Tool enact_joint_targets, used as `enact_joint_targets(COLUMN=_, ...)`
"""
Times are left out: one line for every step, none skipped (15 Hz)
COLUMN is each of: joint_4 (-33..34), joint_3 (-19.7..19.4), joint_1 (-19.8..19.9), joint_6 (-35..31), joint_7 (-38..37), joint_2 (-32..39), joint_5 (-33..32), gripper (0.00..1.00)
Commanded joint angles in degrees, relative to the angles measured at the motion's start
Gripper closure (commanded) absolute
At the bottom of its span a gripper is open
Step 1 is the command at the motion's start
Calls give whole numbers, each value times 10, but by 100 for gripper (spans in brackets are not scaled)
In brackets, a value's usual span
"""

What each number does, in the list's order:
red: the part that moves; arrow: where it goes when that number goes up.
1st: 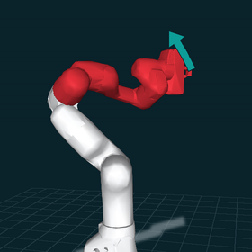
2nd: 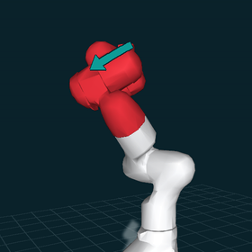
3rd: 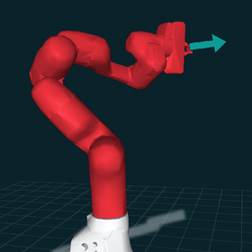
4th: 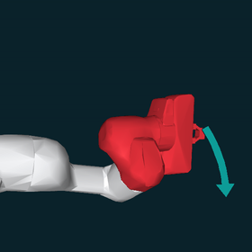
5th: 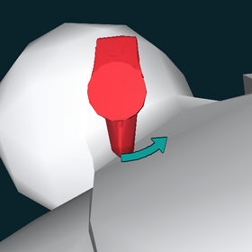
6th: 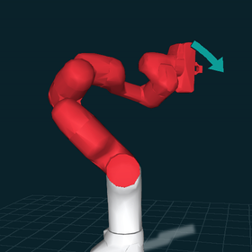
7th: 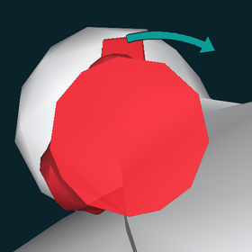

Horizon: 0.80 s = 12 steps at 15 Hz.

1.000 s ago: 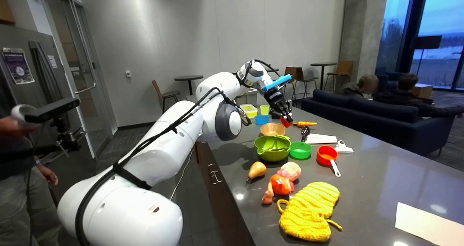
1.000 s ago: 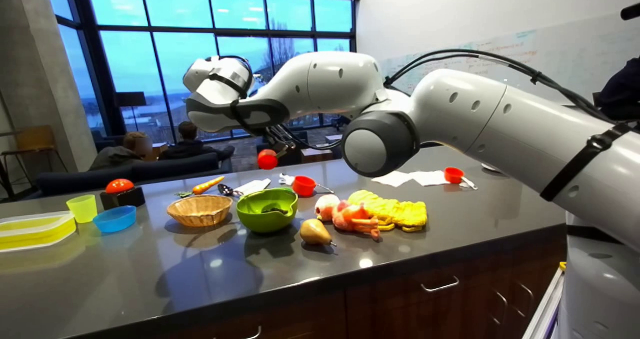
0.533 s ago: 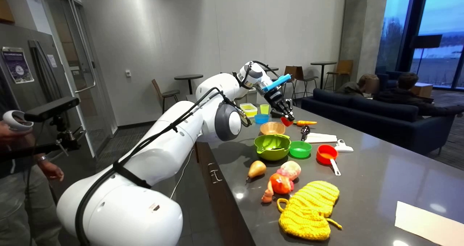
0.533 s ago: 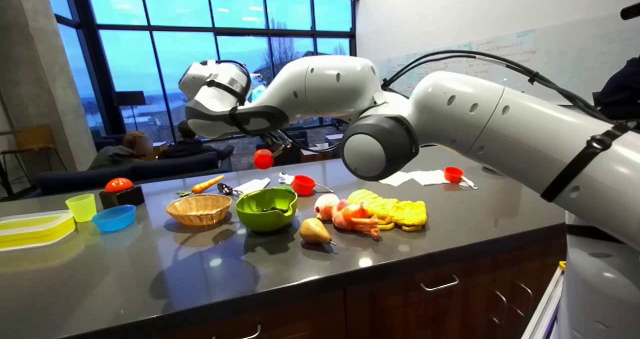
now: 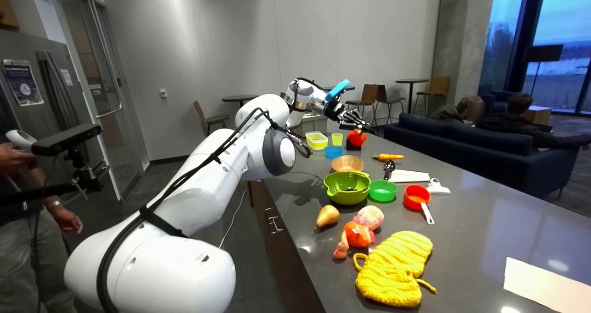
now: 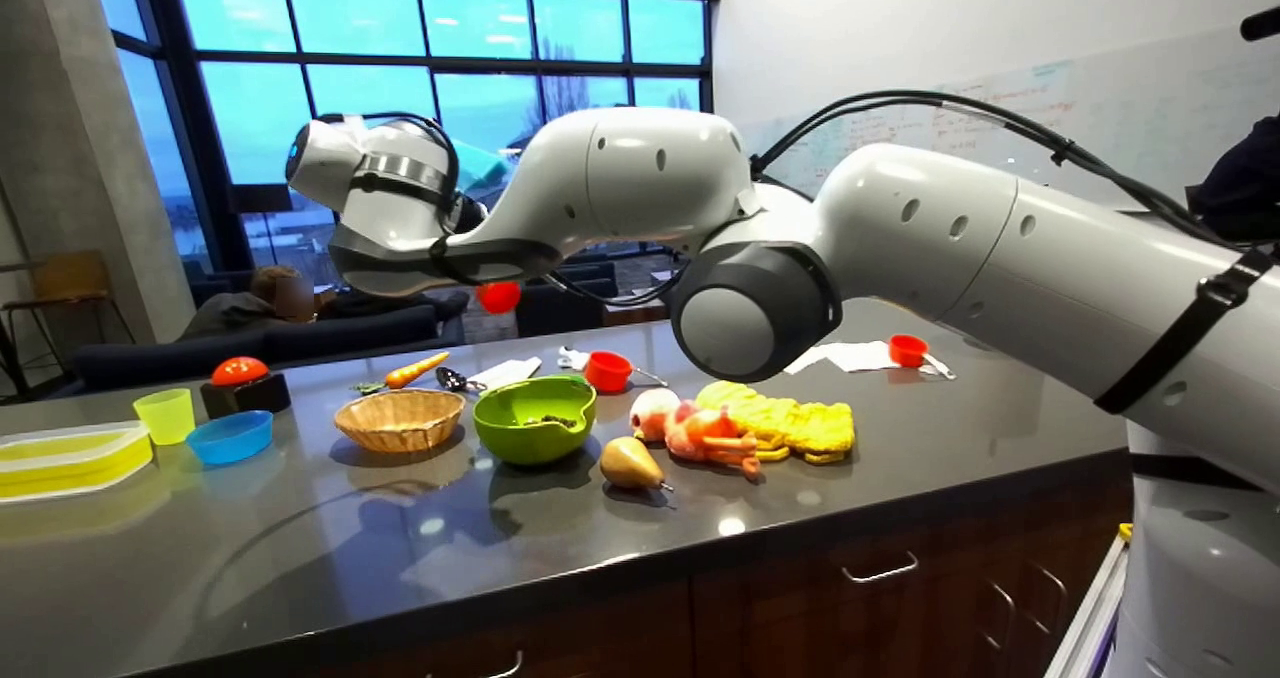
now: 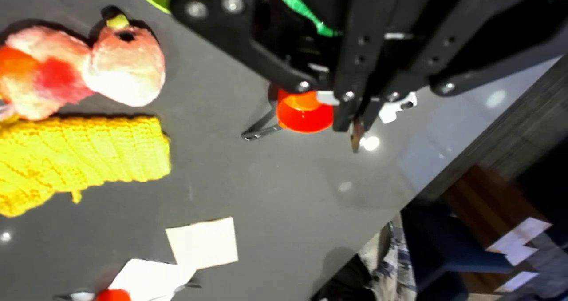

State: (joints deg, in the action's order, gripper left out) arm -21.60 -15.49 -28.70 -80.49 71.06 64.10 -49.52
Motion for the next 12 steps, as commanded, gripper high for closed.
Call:
enact_joint_targets(joint_4=5, joint_3=-15, joint_1=-13, joint_6=-71, joint_7=50, joint_2=6, joint_5=-54, gripper=99)
enact_joint_targets(joint_4=4, joint_3=-13, joint_1=-16, joint_6=-90, joint_7=62, joint_2=8, joint_5=-65, gripper=99)
enact_joint_targets(joint_4=0, joint_3=-6, joint_1=-19, joint_6=-101, joint_7=87, joint_2=7, joint_5=-70, gripper=99)
enact_joint_targets(joint_4=4, joint_3=6, joint_1=-17, joint_6=-108, joint_7=124, joint_2=8, joint_5=-64, gripper=99)
enact_joint_targets(joint_4=4, joint_3=7, joint_1=-18, joint_6=-112, joint_7=156, joint_2=6, joint_5=-65, gripper=99)
enact_joint_targets(joint_4=3, joint_3=11, joint_1=-18, joint_6=-112, joint_7=195, joint_2=-2, joint_5=-61, gripper=99)
enact_joint_targets(joint_4=3, joint_3=13, joint_1=-18, joint_6=-111, joint_7=233, joint_2=-8, joint_5=-60, gripper=99)
enact_joint_targets(joint_4=-11, joint_3=13, joint_1=-19, joint_6=-114, joint_7=271, joint_2=-26, joint_5=-59, gripper=99)
enact_joint_targets(joint_4=17, joint_3=11, joint_1=-14, joint_6=-109, joint_7=322, joint_2=-18, joint_5=-60, gripper=99)
enact_joint_targets(joint_4=6, joint_3=4, joint_1=-15, joint_6=-117, joint_7=358, joint_2=-31, joint_5=-68, gripper=99)
enact_joint_targets(joint_4=12, joint_3=2, joint_1=-14, joint_6=-115, joint_7=391, joint_2=-38, joint_5=-69, gripper=99)
enact_joint_targets(joint_4=13, joint_3=1, joint_1=-13, joint_6=-107, joint_7=421, joint_2=-48, joint_5=-70, gripper=99)
